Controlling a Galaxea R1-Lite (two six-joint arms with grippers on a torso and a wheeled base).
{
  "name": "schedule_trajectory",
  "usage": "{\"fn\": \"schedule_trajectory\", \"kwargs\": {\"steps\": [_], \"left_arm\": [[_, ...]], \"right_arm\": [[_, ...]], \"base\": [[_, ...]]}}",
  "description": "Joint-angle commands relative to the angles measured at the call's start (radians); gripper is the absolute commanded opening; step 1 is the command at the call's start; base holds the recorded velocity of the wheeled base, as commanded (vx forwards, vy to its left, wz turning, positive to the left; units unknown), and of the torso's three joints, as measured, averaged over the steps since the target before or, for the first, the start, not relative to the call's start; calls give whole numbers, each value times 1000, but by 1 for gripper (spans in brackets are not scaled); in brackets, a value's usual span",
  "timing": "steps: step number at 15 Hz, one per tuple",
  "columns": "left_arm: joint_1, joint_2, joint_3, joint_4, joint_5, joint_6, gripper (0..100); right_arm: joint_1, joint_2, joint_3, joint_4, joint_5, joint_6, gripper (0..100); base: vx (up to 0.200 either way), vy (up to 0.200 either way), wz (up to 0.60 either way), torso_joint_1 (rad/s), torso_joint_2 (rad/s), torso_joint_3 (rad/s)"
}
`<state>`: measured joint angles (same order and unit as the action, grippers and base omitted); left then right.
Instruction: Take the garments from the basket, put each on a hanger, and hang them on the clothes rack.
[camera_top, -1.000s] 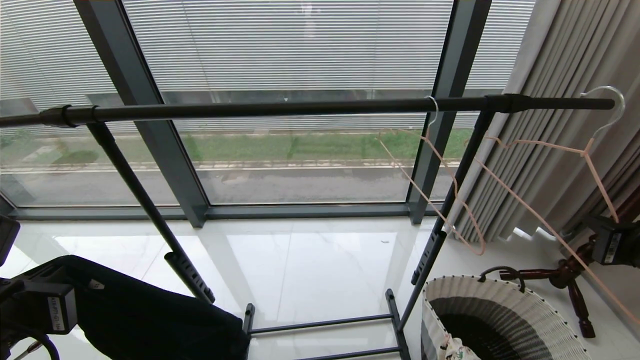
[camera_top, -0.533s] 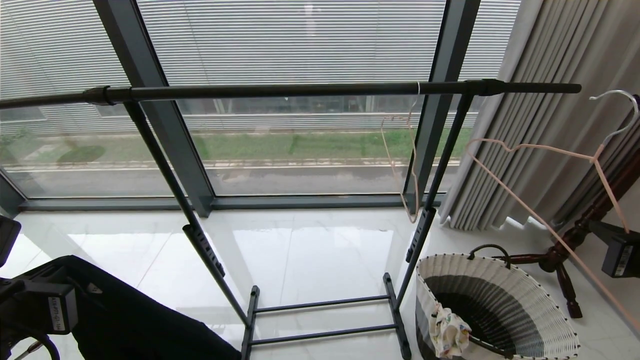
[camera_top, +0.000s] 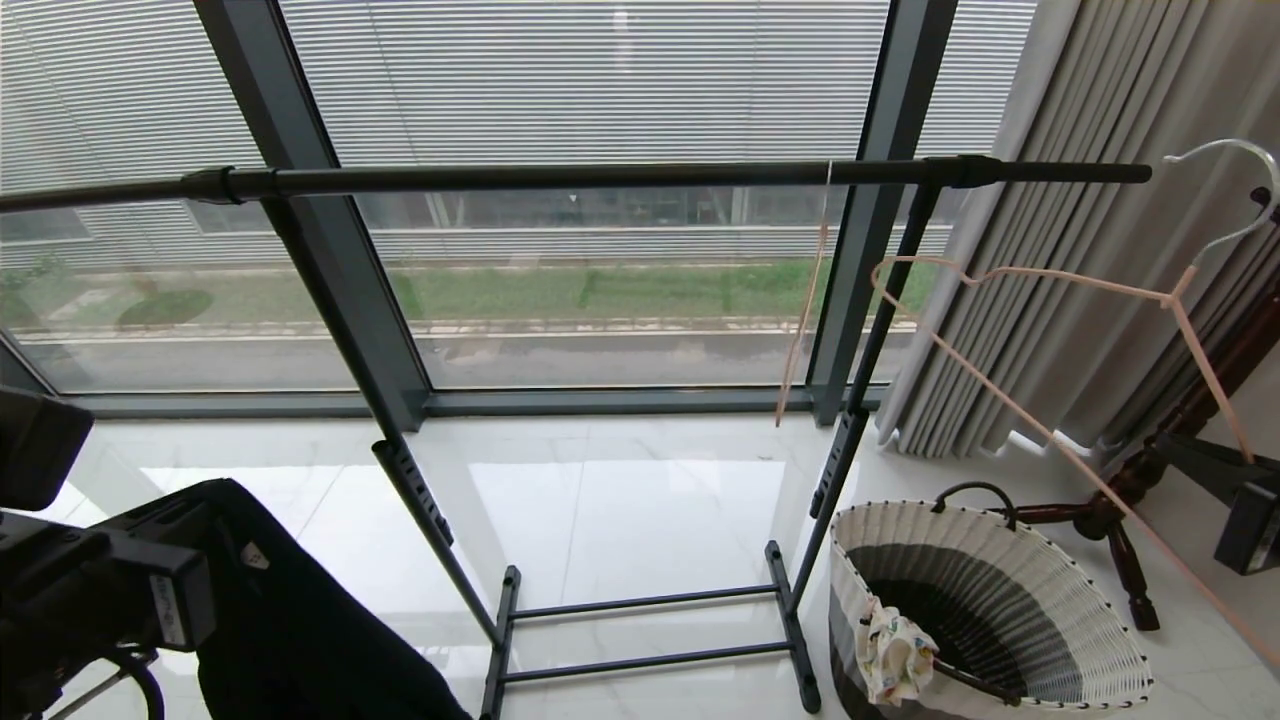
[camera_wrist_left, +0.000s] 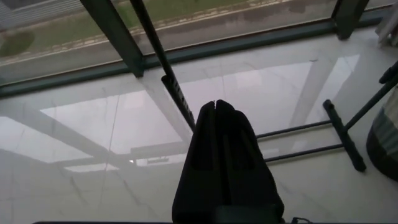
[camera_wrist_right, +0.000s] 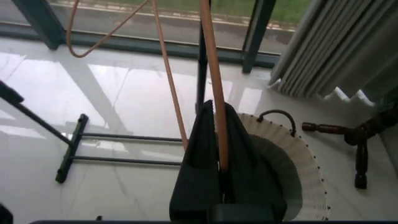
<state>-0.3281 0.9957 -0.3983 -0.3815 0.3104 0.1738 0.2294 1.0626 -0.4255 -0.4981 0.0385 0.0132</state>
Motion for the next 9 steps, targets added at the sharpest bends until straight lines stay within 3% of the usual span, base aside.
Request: {"fn": "schedule_trajectory", "kwargs": {"steps": [1, 3, 5, 6, 7, 9], "left_arm": [[-71, 138, -148, 0, 10, -76, 0], [-89, 233, -261, 0, 29, -114, 0], [-126, 290, -321, 0, 41, -148, 0], [-160, 343, -359, -4, 85, -180, 0], [-195, 380, -386, -19, 136, -215, 0], [-252, 416, -406, -30, 190, -238, 0]], "right_arm": [[214, -39, -61, 81, 6, -7, 0], [393, -16, -62, 102, 4, -39, 0], [521, 30, -64, 101, 3, -45, 0], [613, 74, -67, 98, 1, -47, 0], [673, 108, -73, 93, 0, -52, 0], [708, 172, -85, 49, 0, -61, 0]], "base": [[0, 0, 0, 0, 0, 0], [0, 0, 0, 0, 0, 0], [0, 0, 0, 0, 0, 0], [0, 0, 0, 0, 0, 0], [0, 0, 0, 0, 0, 0], [0, 0, 0, 0, 0, 0]]}}
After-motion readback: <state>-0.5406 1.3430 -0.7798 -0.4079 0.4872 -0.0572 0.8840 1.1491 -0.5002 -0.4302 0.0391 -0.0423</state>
